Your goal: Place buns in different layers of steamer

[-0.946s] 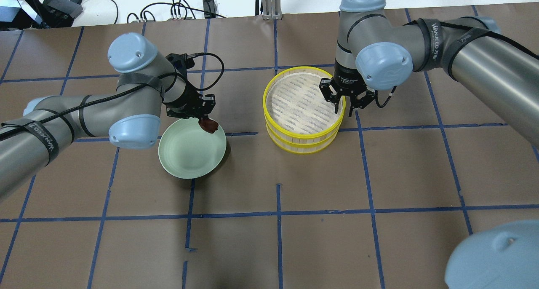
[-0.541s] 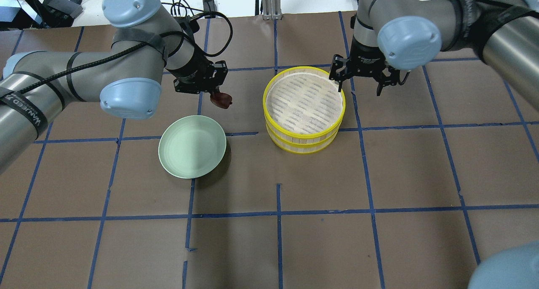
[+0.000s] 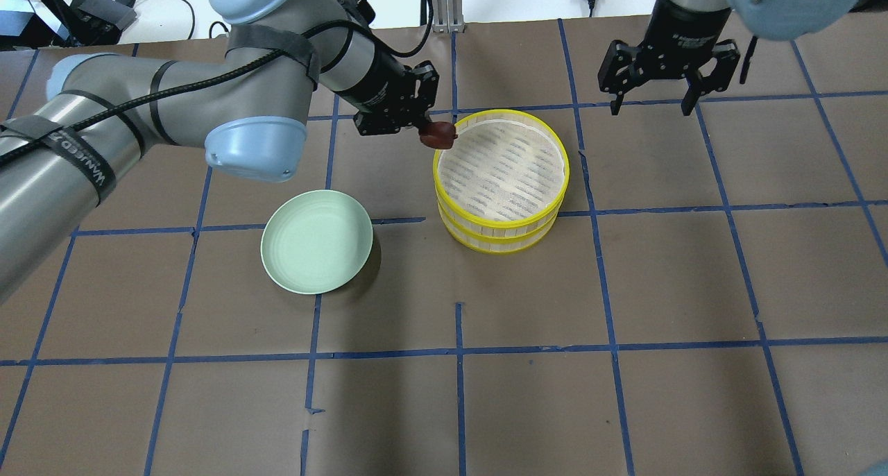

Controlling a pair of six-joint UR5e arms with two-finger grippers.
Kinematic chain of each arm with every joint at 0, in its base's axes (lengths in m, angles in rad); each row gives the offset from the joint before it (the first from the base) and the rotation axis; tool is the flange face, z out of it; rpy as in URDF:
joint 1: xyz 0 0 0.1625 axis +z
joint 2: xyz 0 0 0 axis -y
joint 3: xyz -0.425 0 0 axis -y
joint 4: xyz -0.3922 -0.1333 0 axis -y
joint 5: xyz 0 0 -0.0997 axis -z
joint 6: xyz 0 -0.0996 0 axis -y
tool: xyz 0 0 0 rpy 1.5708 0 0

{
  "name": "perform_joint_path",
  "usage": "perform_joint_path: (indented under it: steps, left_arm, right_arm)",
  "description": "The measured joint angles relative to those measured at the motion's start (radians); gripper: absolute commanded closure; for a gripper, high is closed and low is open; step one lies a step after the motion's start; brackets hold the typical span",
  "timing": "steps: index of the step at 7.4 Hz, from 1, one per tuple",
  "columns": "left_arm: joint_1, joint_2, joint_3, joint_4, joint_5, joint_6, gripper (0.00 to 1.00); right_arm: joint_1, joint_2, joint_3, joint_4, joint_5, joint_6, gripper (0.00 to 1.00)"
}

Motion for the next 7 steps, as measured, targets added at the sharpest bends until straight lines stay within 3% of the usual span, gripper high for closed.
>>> perform_joint_path:
  steps: [1,2,5,7]
  left_arm:
    - [-0.024,-0.049,0.005,0.084,-0.010,-0.052,0.20]
    - [-0.034,-0.074,0.007,0.119,-0.013,-0.068,0.02]
    - [-0.039,-0.084,0.013,0.135,-0.016,-0.052,0.00]
    - [-0.030,-0.049,0.025,0.066,0.048,0.154,0.00]
  right_arm:
    - [0.017,-0.035,-0.002,0.044,-0.001,-0.009,0.00]
    - [0.027,-0.049,0.008,0.062,-0.002,-0.009,0.00]
    - [0.040,-0.074,0.055,0.067,-0.003,0.008,0.00]
    - [0.046,-0.090,0.090,0.066,0.008,0.029,0.00]
